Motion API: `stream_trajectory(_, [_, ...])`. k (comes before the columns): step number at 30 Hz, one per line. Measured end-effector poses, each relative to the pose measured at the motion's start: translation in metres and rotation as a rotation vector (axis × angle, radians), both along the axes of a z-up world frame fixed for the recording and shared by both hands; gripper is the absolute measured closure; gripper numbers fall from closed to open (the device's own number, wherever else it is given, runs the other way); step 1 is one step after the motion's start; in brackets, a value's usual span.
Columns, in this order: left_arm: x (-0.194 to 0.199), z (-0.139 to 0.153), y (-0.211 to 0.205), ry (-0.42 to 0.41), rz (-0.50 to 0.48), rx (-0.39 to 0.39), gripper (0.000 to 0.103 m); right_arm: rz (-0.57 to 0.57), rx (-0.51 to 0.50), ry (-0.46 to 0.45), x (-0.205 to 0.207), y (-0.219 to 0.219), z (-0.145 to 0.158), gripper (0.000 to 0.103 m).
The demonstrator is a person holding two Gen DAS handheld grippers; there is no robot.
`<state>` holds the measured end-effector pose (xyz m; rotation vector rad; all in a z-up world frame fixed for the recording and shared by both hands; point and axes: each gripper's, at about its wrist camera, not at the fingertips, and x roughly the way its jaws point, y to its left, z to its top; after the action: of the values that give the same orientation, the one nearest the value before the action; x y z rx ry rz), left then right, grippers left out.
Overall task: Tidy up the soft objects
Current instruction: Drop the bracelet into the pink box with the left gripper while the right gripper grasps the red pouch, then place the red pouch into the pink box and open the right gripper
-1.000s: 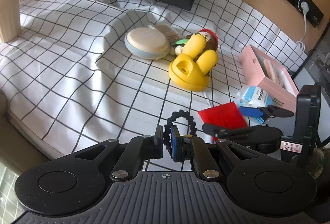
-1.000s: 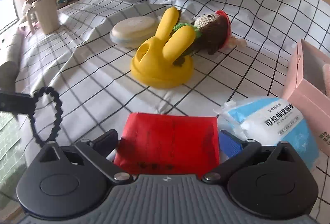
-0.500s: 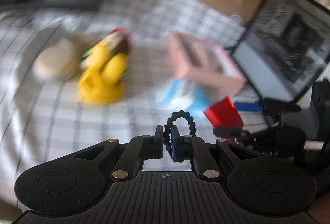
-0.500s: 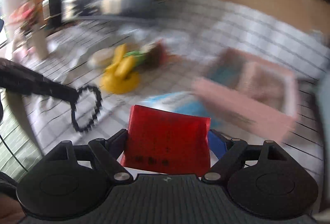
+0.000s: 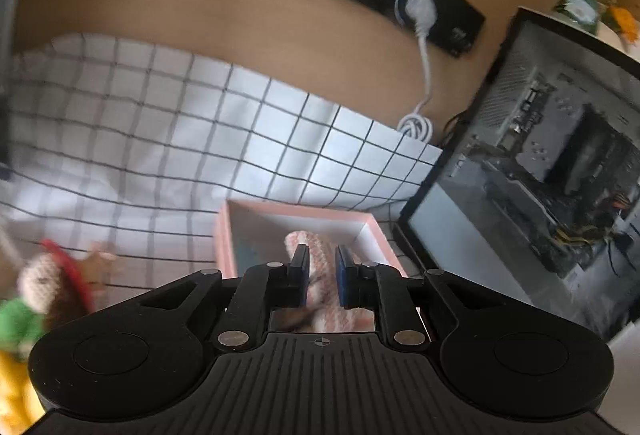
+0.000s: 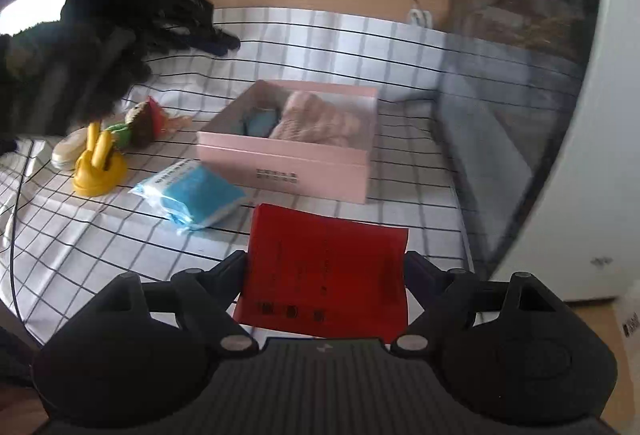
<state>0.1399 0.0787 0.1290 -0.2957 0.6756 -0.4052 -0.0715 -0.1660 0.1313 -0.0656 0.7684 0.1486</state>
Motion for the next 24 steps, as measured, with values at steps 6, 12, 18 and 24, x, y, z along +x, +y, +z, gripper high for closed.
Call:
stream_trajectory(6, [-0.019,-0.032,0.022,0.089,0.076,-0.043,0.087,-0.027,-0.025,-0.013,0.010,-0.003,0.000,0.019])
stream_trajectory(12, [-0.078,-0.051,0.064,0.230,0.165,-0.006,0.087,0.073,-0.065,-0.143,0.060,0.026,0.016,0.019])
stream_trajectory(18, [-0.138,-0.071,0.093,0.307,0.243,0.017,0.087,0.099,-0.052,-0.206,0.161,0.061,0.018,0.019])
stream_trajectory(24, [-0.169,-0.072,0.115,0.328,0.349,0.118,0.087,0.114,-0.050,-0.088,0.229,0.070,-0.004,0.005])
